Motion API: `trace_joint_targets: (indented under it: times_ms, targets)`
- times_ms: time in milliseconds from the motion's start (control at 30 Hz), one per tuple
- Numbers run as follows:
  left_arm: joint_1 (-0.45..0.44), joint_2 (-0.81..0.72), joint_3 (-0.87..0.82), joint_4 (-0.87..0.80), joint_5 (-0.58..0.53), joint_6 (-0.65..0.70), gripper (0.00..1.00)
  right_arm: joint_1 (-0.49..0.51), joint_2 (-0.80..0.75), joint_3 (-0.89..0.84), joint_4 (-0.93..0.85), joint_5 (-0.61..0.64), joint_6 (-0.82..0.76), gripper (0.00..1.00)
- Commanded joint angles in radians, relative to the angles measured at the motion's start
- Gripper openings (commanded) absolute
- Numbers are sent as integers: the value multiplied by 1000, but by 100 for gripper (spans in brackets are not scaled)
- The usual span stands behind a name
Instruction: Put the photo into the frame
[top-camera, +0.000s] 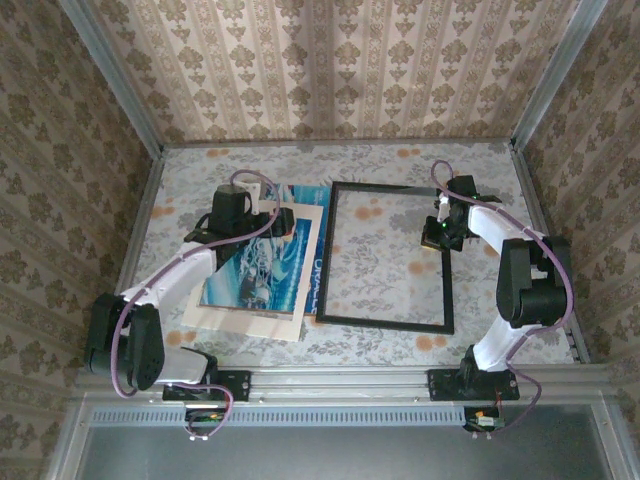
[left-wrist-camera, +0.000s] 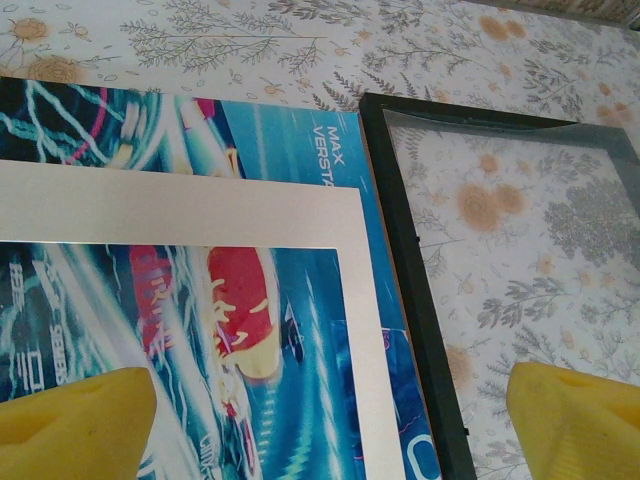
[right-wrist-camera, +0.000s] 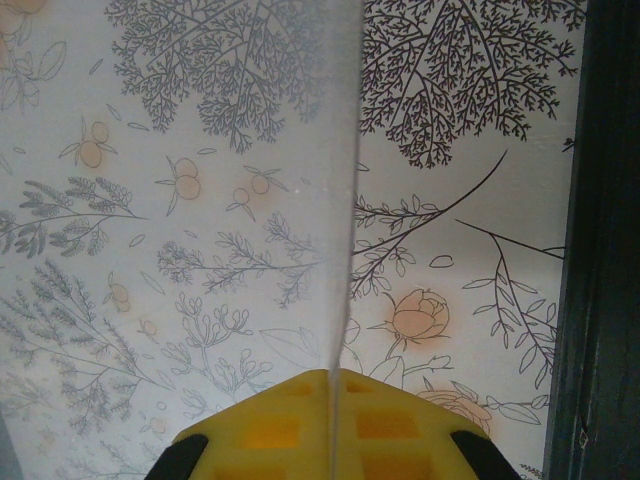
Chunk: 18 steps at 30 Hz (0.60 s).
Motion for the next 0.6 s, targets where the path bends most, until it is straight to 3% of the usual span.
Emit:
trace_joint_targets:
  times_ms: [0, 567]
  targets:
    - [-6, 6, 32, -12, 16, 16, 92, -9, -8, 10, -25, 22, -11, 0]
    - [-5, 5, 27, -10, 16, 17, 93, -9, -7, 9, -31, 25, -11, 0]
